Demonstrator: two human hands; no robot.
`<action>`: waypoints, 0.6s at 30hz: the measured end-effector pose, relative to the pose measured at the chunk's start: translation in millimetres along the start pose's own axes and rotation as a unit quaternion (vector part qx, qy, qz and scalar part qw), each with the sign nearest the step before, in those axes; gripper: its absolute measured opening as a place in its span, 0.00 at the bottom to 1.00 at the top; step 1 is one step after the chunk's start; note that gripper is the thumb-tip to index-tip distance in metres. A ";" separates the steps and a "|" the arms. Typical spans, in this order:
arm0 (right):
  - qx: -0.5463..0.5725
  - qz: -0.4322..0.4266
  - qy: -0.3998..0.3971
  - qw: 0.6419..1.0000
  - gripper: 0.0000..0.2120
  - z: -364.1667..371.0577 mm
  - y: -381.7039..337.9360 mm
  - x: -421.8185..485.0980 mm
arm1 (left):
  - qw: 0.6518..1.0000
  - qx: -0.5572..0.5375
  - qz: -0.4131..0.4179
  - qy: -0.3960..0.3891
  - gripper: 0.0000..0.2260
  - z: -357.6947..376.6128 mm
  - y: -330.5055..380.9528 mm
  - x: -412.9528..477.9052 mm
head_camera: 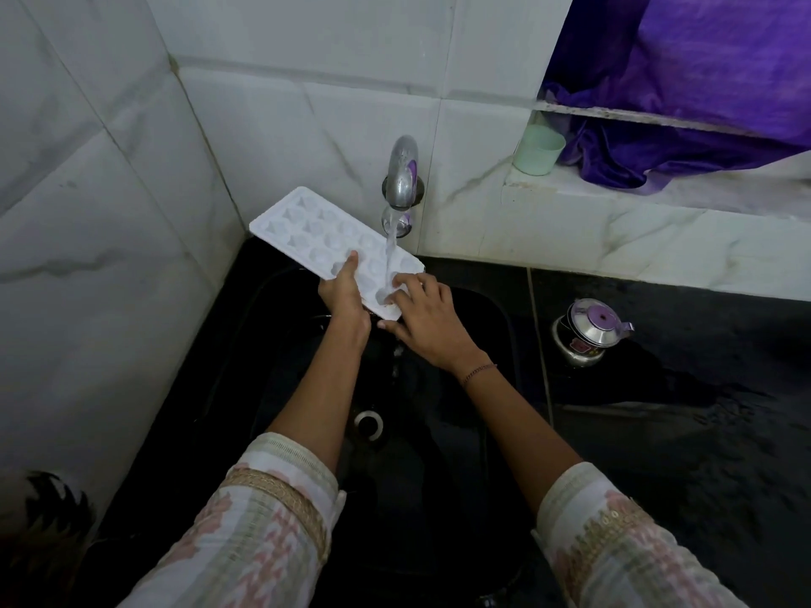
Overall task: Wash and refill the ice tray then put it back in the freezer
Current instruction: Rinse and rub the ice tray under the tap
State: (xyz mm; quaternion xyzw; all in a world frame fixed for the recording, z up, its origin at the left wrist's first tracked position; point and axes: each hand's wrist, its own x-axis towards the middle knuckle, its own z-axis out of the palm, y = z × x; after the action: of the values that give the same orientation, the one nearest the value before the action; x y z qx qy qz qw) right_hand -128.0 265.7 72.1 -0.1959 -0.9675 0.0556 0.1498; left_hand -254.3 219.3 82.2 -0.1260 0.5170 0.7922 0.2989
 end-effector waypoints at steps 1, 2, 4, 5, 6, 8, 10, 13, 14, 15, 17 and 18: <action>0.003 0.004 0.003 1.000 0.23 2.8 -3.9 -0.9 | 1.000 0.010 0.001 -0.003 0.17 -1.1 1.0 2.9; 0.009 0.008 0.008 1.000 0.23 5.2 -7.3 -1.6 | 1.000 0.016 0.002 -0.006 0.18 -2.6 2.0 5.8; 0.026 0.012 0.013 1.000 0.20 9.0 -11.4 -2.2 | 1.000 0.017 -0.001 -0.010 0.19 -5.6 4.1 7.2; 0.034 0.013 0.009 0.999 0.19 9.7 -13.1 -2.3 | 1.000 0.017 -0.003 -0.014 0.19 -7.3 3.8 5.8; 0.041 0.014 0.002 0.999 0.18 10.5 -14.6 -2.3 | 1.000 0.016 -0.003 -0.020 0.20 -9.1 2.3 3.8; 0.048 0.019 -0.009 0.999 0.18 11.5 -17.8 -3.2 | 0.999 0.019 0.007 -0.035 0.20 -13.3 -3.7 -2.1; 0.053 0.020 -0.021 0.998 0.17 15.2 -22.0 -5.4 | 0.998 0.030 0.035 -0.037 0.20 -19.3 -9.4 -8.7; 0.110 0.026 -0.031 0.993 0.17 25.1 -28.0 -12.2 | 0.992 0.058 0.105 -0.039 0.23 -28.9 -16.5 -16.3; 0.133 0.026 -0.031 0.990 0.18 28.9 -29.3 -15.2 | 0.988 0.076 0.129 -0.039 0.24 -31.5 -18.0 -18.3; 0.153 0.027 -0.034 0.987 0.19 31.9 -31.0 -18.8 | 0.984 0.093 0.148 -0.040 0.25 -34.7 -18.7 -19.4; 0.169 0.026 -0.050 0.984 0.25 35.7 -32.8 -26.3 | 0.974 0.128 0.182 -0.045 0.22 -41.1 -17.7 -21.2; 0.162 0.018 -0.058 0.985 0.27 36.7 -33.3 -30.2 | 0.968 0.149 0.196 -0.046 0.21 -44.0 -16.2 -22.6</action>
State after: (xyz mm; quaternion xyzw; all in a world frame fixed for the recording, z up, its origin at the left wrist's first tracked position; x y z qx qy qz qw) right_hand -125.0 221.4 34.8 -0.1827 -0.9492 0.2255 0.1218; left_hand -231.5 176.8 62.5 0.0600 0.6295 0.7544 0.1761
